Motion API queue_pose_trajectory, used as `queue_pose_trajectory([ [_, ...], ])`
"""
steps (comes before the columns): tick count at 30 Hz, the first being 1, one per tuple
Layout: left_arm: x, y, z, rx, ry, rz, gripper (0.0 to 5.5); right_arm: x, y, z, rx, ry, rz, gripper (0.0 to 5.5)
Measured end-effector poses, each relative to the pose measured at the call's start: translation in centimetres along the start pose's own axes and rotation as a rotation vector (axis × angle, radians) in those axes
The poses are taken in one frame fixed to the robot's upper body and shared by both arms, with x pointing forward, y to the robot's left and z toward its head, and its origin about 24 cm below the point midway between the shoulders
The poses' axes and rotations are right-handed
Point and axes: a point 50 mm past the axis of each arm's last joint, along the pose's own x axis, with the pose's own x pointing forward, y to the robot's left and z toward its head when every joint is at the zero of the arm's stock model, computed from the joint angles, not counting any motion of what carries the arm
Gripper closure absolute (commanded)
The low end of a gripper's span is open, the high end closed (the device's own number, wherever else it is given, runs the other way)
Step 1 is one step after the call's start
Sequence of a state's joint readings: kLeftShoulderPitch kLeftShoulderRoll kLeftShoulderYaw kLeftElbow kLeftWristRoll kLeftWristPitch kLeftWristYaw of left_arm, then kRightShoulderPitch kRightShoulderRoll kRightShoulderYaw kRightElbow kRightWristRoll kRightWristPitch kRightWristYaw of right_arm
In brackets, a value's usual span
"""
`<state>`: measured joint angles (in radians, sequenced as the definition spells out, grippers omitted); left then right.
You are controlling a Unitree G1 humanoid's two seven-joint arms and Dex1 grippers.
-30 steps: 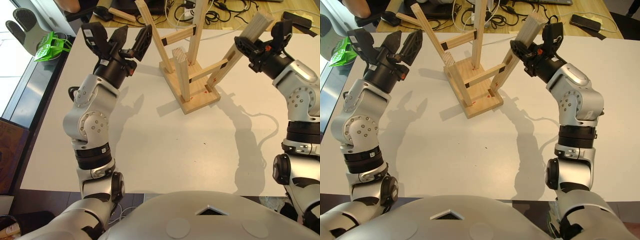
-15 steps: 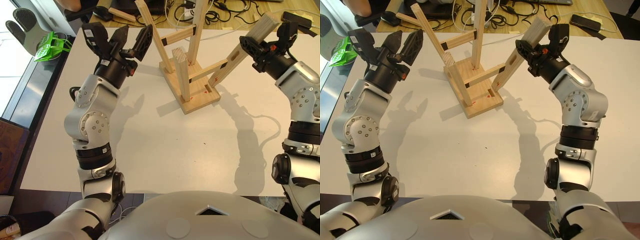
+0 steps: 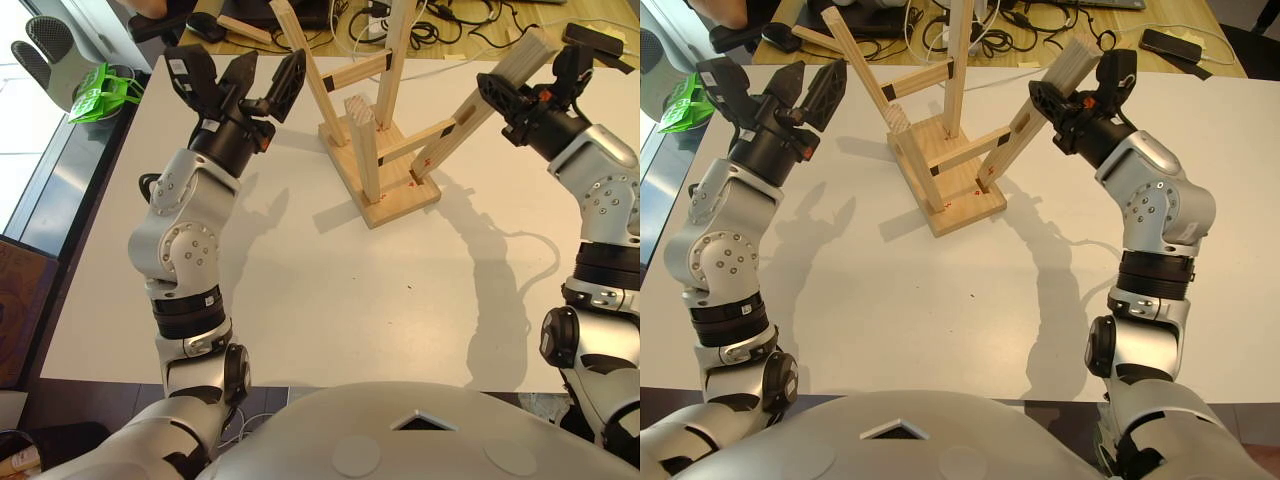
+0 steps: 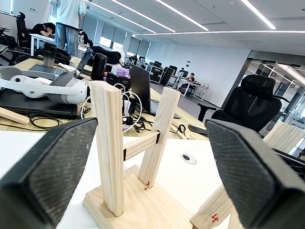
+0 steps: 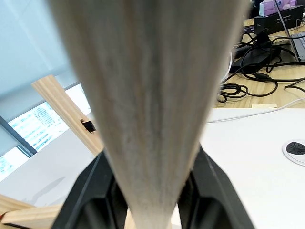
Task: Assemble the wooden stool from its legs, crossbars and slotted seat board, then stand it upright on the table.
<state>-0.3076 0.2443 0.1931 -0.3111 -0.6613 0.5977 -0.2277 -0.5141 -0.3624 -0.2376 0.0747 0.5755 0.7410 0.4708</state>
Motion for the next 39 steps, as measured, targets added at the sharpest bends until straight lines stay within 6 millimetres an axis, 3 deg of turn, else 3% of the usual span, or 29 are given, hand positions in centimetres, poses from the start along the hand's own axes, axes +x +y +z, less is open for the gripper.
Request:
queue_pose_trajectory([
  [19,0.00,0.00,0.00,0.001,0.000,0.001,1.34,0.03,0.16,0.28,0.036,-0.013,0.019,4.39],
  [39,0.04,-0.07,-0.08,-0.006,-0.001,0.001,1.34,0.31,0.70,0.59,-0.035,-0.042,0.049,4.25],
])
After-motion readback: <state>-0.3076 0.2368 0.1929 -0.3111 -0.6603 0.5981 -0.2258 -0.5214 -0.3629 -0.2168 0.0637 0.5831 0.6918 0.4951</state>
